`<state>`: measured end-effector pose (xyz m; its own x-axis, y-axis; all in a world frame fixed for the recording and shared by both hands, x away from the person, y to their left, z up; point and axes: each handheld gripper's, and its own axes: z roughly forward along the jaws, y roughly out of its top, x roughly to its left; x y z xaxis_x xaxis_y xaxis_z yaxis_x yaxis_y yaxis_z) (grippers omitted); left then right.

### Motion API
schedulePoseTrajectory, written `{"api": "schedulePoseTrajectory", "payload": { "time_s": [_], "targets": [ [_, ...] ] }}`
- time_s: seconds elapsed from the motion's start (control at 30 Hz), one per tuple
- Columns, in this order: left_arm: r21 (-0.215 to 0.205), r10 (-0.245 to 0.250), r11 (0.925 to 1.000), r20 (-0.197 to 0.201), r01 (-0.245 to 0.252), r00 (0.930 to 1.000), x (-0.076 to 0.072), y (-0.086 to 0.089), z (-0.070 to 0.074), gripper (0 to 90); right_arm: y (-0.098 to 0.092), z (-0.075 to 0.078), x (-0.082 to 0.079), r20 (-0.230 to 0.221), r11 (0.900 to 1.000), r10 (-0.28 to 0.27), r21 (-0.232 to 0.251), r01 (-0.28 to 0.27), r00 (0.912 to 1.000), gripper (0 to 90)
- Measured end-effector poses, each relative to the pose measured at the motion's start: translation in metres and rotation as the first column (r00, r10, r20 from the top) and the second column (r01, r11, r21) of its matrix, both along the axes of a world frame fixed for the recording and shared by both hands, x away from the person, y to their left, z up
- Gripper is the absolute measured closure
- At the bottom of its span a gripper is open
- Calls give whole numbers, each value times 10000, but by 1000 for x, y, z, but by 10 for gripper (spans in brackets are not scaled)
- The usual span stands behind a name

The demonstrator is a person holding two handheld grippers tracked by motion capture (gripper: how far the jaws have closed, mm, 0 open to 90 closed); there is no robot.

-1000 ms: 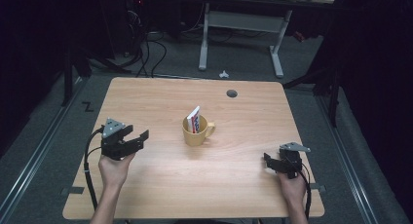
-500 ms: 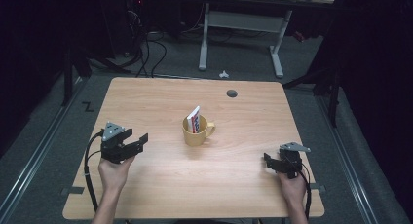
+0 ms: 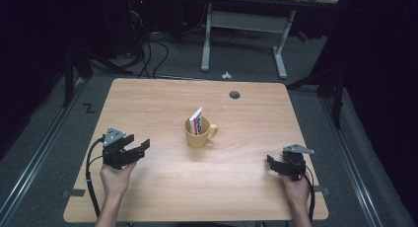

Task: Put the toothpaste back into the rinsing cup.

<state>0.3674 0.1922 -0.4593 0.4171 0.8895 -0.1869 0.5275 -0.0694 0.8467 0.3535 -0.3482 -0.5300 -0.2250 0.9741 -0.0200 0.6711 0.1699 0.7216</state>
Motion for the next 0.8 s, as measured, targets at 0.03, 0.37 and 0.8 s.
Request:
{"api": "schedulePoseTrajectory", "payload": {
  "time_s": [0.03, 0.37, 0.8],
  "targets": [
    [-14, 9, 10000, -18, -9, 10000, 0, 1, -1, 348, 0, 0, 0, 0, 10000, 0, 1, 0, 10000, 300],
    [-173, 142, 9997, -232, -146, 9996, -3, 3, -13, 346, 0, 0, 0, -1, 10000, -3, 0, 3, 10000, 300],
    [90, 180, 9998, -502, -175, 9986, -4, 0, -27, 345, 0, 0, 0, 0, 10000, 0, -1, 0, 10000, 300]
  ]
}}
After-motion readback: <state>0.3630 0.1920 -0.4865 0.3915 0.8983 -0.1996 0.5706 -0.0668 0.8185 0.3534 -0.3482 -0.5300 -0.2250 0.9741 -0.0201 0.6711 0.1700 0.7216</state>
